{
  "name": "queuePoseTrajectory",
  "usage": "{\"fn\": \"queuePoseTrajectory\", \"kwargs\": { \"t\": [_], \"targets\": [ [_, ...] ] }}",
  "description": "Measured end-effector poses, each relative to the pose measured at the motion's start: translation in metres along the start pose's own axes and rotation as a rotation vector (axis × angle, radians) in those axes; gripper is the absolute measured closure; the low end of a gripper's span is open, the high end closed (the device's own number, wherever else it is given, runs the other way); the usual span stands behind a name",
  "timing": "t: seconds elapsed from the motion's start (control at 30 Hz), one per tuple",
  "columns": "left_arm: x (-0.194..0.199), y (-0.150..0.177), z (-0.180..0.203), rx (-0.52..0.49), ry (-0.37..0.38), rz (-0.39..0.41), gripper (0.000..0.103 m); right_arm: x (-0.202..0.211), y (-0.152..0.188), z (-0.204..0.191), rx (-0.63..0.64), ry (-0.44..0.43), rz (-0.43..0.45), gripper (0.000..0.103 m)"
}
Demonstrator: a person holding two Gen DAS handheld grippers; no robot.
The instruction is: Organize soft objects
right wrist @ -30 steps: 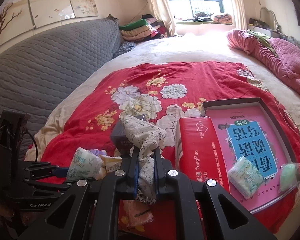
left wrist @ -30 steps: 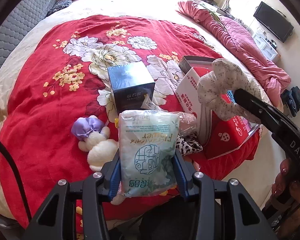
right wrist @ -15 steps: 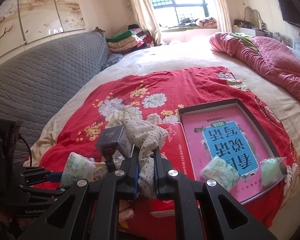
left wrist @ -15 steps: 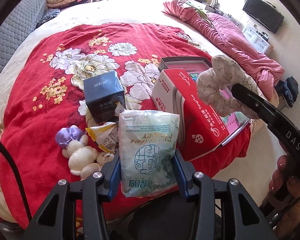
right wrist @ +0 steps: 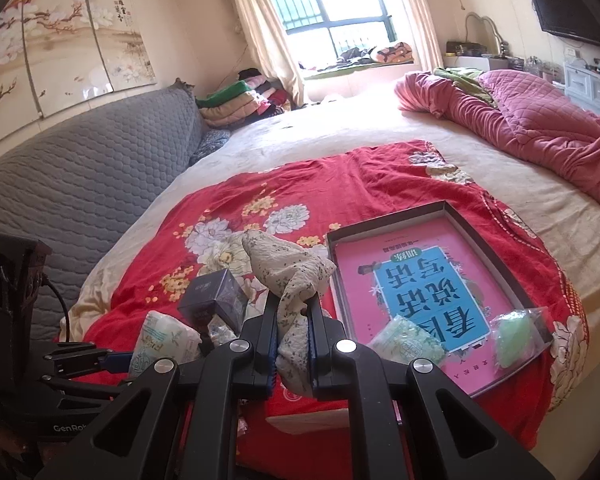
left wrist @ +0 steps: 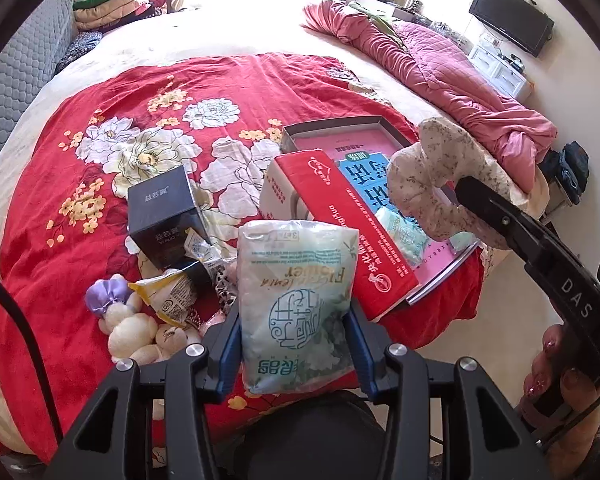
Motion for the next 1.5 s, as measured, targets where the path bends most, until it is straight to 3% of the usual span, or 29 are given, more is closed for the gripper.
{"fn": "queuePoseTrajectory", "kwargs": {
  "t": [0.83, 1.5],
  "targets": [
    [-0.033, -0.028, 0.085, -0.111, 0.093, 0.002, 0.056, 0.045, -0.011, 0.098, -0.161, 0.184, 0.106, 0.092],
    [-0.092, -0.044, 0.128, -0.151, 0.119, -0.052, 0.056, 0.044, 0.008, 0.155, -0.272, 0.26, 0.096, 0.091]
  ]
}}
Point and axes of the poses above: each gripper's, at about its wrist camera, not at the fingertips, and x roughly against the way its jaws point, z to its right, y to its underside, the point moved 4 cm from there along -x, roughly the way its jaws point, and after that the axes turned 10 degrees about z, right-handed, at the moved point
